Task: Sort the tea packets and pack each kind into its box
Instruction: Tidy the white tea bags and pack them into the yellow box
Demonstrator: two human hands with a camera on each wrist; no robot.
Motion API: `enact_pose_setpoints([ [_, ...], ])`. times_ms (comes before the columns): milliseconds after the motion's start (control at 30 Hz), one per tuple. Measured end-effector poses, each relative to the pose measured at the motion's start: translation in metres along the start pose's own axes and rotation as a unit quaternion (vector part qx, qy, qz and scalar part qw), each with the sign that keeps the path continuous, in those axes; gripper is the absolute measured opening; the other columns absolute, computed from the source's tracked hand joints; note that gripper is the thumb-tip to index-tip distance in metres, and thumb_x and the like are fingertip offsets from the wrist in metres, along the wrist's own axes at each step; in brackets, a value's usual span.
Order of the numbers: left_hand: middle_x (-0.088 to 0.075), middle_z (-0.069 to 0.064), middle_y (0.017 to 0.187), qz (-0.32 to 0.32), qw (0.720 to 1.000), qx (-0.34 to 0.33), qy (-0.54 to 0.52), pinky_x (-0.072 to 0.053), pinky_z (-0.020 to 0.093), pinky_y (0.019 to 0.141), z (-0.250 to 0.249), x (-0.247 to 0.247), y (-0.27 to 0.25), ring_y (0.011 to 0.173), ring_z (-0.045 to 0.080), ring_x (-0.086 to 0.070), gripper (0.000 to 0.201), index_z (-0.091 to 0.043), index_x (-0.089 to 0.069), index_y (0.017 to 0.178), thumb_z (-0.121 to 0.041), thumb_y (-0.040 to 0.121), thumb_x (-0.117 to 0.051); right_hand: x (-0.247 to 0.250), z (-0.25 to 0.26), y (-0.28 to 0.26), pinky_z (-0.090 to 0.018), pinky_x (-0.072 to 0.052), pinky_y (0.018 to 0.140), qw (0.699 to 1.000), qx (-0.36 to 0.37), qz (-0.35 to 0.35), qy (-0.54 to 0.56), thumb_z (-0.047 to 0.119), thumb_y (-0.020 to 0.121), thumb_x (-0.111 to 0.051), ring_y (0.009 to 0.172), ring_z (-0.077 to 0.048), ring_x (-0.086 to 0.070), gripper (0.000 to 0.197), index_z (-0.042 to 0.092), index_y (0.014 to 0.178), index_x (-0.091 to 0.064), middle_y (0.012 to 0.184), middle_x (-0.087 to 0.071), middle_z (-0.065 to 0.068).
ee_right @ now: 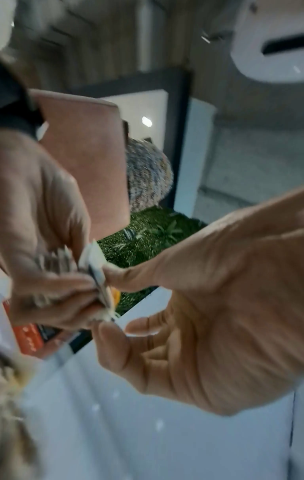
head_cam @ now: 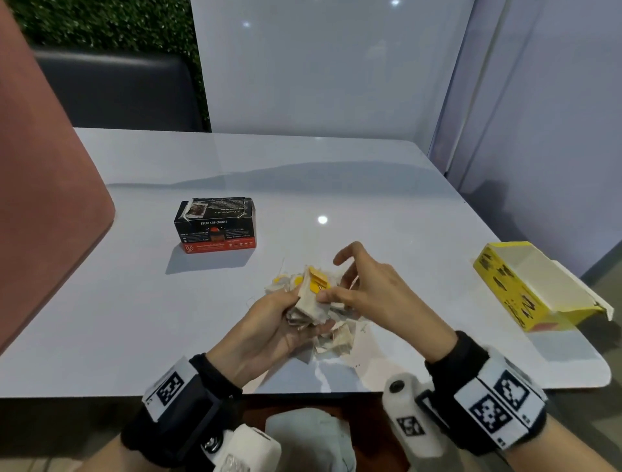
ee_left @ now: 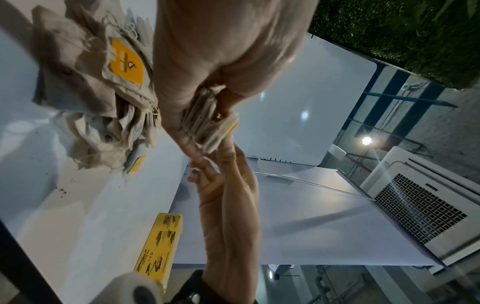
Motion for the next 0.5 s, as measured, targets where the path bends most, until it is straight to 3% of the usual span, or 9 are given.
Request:
enact_pose_setpoints([
  [67, -0.067, 0.018, 0.107, -0.009, 1.0, -0.001, -0.002, -0.056, 0.033, 0.078, 0.0, 0.001, 0.001, 0.086, 0.025, -0.067, 0.03, -0.003, -0.062, 0.107, -0.01, 0.096, -0.035, -0.012, -0.009, -0.002, -0.022, -0.05, 0.053, 0.995, -0.036, 0.017, 0.093, 0.025, 0.075, -0.077, 0.054, -0.011, -0.059, 0.048, 0.016, 0.11, -0.045, 0.076, -0.059, -0.004],
  [200, -0.067, 0.015, 0.114, 0.009, 1.0, 0.006, 0.005, -0.057, 0.034, 0.075, -0.001, -0.001, -0.001, 0.09, 0.024, -0.068, 0.046, -0.007, -0.061, 0.116, -0.041, 0.094, -0.04, -0.01, -0.02, 0.0, -0.025, -0.047, 0.056, 0.99, -0.053, -0.021, 0.128, 0.017, 0.069, -0.08, 0.058, -0.011, -0.055, 0.047, 0.02, 0.107, -0.053, 0.074, -0.054, -0.002],
  [300, -0.069, 0.014, 0.107, 0.006, 0.999, -0.012, 0.05, -0.057, 0.029, 0.069, -0.003, 0.001, -0.001, 0.087, 0.021, -0.068, 0.04, -0.002, -0.059, 0.12, -0.028, 0.091, -0.05, -0.01, -0.02, 0.001, -0.03, -0.046, 0.061, 0.992, -0.051, -0.005, 0.117, 0.014, 0.068, -0.08, 0.063, -0.014, -0.053, 0.047, 0.021, 0.107, -0.053, 0.071, -0.053, 0.0],
  [433, -0.065, 0.019, 0.1, -0.028, 0.998, -0.029, 0.044, -0.054, 0.029, 0.054, -0.007, 0.008, 0.0, 0.075, 0.024, -0.067, 0.037, 0.009, -0.051, 0.122, -0.01, 0.092, -0.047, -0.015, -0.021, -0.003, -0.025, -0.043, 0.055, 0.985, -0.052, 0.057, 0.156, 0.007, 0.07, -0.078, 0.061, -0.015, -0.051, 0.04, 0.012, 0.104, -0.058, 0.069, -0.055, -0.005],
  [500, -0.06, 0.022, 0.108, -0.047, 0.998, -0.028, 0.038, -0.057, 0.031, 0.061, -0.008, 0.015, 0.001, 0.086, 0.027, -0.063, 0.041, 0.012, -0.047, 0.125, -0.011, 0.091, -0.047, -0.012, -0.019, -0.01, -0.02, -0.041, 0.053, 0.98, -0.042, 0.083, 0.175, 0.005, 0.073, -0.075, 0.062, -0.013, -0.051, 0.024, 0.005, 0.095, -0.063, 0.073, -0.058, -0.009],
])
Point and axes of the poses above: each hand's wrist, its own y-axis towards the middle knuckle, its own x-axis out of the back of the hand, z = x × y, the point moved 9 cm from there along y, towards the middle knuckle
